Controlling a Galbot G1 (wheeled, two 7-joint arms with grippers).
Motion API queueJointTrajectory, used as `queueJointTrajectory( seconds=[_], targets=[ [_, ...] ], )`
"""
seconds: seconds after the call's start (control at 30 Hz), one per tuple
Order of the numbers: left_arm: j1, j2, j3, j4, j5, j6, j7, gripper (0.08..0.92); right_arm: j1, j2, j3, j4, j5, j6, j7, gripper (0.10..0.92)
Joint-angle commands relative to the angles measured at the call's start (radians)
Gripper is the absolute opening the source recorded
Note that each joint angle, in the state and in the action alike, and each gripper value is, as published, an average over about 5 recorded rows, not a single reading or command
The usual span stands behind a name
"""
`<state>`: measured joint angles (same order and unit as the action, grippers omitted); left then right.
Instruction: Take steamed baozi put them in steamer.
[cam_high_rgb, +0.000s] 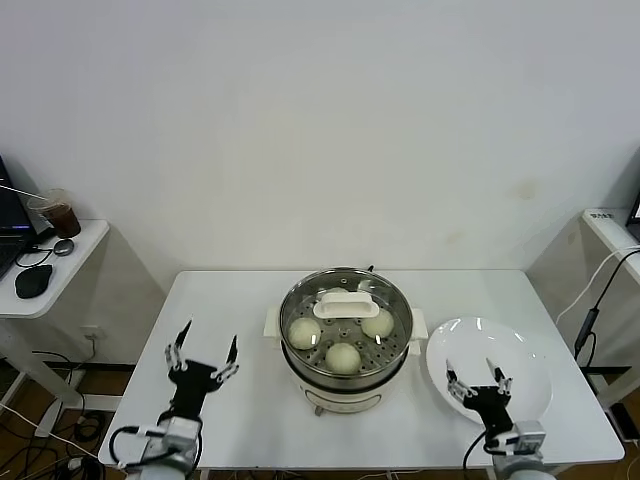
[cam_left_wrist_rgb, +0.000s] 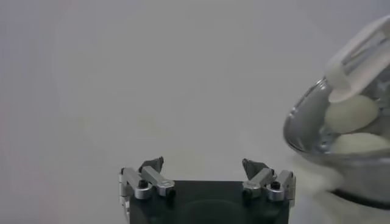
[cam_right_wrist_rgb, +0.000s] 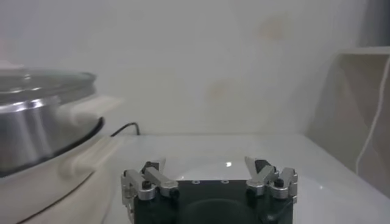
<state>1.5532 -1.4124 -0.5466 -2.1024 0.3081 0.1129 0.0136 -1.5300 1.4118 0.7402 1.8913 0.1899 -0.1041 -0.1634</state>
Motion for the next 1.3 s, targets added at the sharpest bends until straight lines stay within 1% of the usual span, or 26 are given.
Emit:
queueJointTrajectory(
  seconds=[0.03,0.23,0.47,0.7,1.3],
  targets=[
    [0.18,-0.028,-0.085,0.043,-0.233,-0.022,-0.015,0.823,-0.129,0.014,-0.011,0.136,-0.053,-0.044,0.016,0.823],
    [0.209,-0.004,-0.054,0.018,-0.216,0.012,0.009,0.823,-0.19,-0.018,0.002,0.23,-0.081,-0.119,-0.031,0.823],
    [0.247,-0.023,-0.05,-0.051,-0.225,0.054,-0.005,0.823,-0.222,-0.016,0.026,0.267,-0.067,-0.143,-0.051,0.823],
    [0.273,-0.015,-0.031,-0.084,-0.233,0.063,-0.01,0.823,-0.24,-0.016,0.029,0.278,-0.065,-0.152,-0.066,0.823],
    [0.25,-0.021,-0.06,-0.107,-0.237,0.066,0.008,0.823,-0.217,-0.003,0.037,0.261,-0.089,-0.15,-0.078,0.823]
  ],
)
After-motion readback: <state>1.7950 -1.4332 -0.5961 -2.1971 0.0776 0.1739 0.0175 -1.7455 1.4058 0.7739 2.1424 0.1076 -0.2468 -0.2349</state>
